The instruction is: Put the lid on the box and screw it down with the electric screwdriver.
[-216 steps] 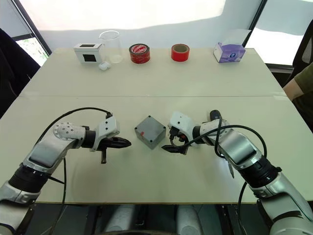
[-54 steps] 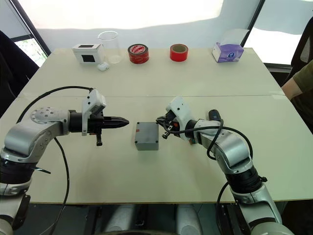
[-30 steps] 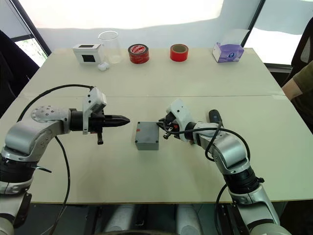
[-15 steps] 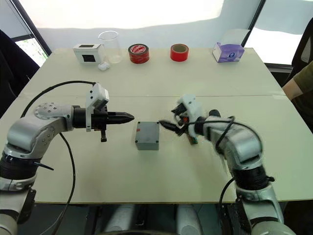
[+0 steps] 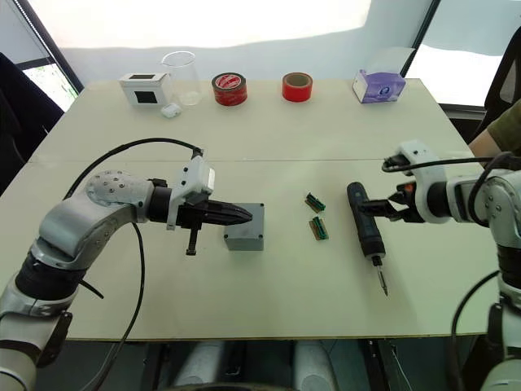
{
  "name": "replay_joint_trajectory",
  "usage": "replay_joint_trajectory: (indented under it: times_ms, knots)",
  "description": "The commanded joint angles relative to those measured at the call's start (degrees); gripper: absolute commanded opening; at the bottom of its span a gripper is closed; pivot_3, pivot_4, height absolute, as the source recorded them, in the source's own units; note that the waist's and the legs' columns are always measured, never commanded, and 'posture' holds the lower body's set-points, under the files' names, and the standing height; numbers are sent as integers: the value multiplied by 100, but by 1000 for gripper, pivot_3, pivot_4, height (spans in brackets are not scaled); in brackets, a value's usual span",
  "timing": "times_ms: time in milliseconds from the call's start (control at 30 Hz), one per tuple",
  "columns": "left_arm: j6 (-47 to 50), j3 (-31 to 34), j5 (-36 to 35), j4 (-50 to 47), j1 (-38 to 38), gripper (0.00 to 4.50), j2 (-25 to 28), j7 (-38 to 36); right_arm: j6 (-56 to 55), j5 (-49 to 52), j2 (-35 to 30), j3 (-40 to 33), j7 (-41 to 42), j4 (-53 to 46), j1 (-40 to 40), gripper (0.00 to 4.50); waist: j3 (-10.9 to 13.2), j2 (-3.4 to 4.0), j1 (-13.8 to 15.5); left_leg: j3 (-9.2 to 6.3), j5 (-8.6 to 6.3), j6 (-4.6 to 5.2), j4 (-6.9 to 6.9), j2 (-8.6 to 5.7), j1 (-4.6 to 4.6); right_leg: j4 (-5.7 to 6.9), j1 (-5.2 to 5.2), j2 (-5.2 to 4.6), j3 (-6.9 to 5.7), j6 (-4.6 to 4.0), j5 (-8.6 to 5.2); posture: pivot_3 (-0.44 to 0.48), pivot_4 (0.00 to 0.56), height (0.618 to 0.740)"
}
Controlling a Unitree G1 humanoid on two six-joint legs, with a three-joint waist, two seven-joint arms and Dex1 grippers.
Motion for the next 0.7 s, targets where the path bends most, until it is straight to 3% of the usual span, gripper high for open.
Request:
replay_joint_trajectory:
  times_ms: [33, 267, 633, 700]
  knots:
    - [-190, -102, 82, -231, -59, 0, -96, -27, 39, 310, -158, 48, 76, 143, -5, 4441, 0, 0, -6, 2, -1, 1, 1, 0, 0, -1, 0, -1, 1, 0, 0, 0, 150, 740]
    - [-76, -137, 50, -480, 103, 0, -338, 228, 39, 623, -208, 791, 65, 787, -227, 4441, 0, 0, -7, 2, -3, 4, 1, 0, -1, -4, 0, -1, 1, 1, 0, 0, 150, 740]
    - [185, 122, -85, -664, 406, 0, -383, 599, -154, -51, 46, 2151, 297, 1469, -944, 4441, 0, 0, -5, 2, -2, 4, 2, 0, -2, -4, -2, 1, 0, 1, 1, 0, 150, 740]
    - [208, 163, -75, -698, 444, 0, -402, 679, -200, -161, 51, 2531, 385, 1374, -1031, 3978, -3, -6, -9, 2, -2, 4, 2, 0, 0, -4, 0, 1, -1, 1, 1, 0, 150, 740]
